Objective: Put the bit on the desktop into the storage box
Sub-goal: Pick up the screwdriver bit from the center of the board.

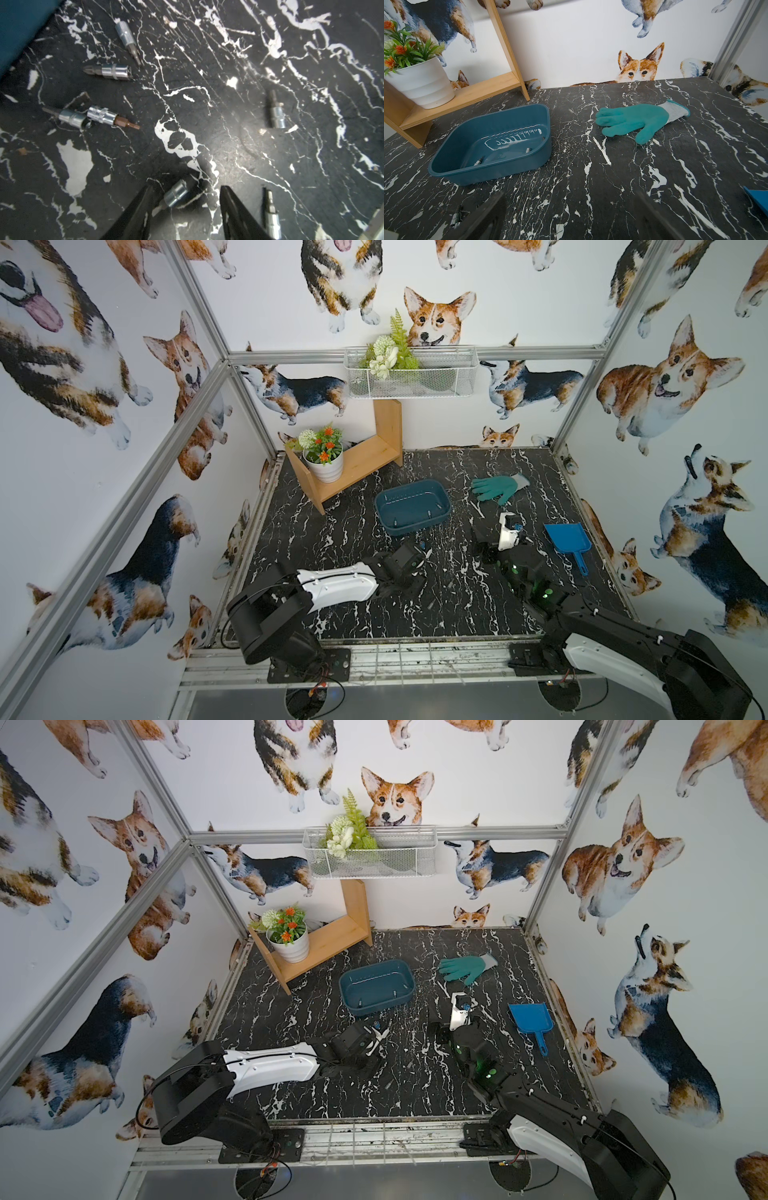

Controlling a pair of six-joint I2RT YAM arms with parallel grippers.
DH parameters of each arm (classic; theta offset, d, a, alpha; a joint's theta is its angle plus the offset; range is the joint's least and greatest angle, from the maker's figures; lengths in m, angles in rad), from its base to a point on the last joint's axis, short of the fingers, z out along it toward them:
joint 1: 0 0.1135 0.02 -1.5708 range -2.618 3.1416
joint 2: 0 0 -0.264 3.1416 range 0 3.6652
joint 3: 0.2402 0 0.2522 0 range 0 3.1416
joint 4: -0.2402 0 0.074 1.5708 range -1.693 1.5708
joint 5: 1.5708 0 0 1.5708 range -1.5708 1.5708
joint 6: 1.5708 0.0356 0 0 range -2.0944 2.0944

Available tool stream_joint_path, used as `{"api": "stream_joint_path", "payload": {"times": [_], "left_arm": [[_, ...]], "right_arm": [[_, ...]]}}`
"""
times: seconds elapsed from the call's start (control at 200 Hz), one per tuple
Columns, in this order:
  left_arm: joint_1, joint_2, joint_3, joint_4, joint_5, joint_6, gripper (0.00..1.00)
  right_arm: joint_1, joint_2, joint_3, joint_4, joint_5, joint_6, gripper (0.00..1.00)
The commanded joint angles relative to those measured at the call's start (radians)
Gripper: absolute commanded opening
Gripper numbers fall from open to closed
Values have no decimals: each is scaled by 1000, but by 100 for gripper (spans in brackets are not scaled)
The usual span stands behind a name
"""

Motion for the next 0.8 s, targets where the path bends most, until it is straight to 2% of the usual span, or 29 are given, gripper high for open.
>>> {"api": "stream_joint_path", "payload": {"times": [0.0, 0.796], "left_arm": [[0, 18, 42, -18, -7, 5, 56], [-1, 59, 37, -45, -30, 1, 46]], "right_arm": [[-1, 1, -2, 28, 12, -5, 100], [-2, -2, -3, 28, 10, -7, 100]]}}
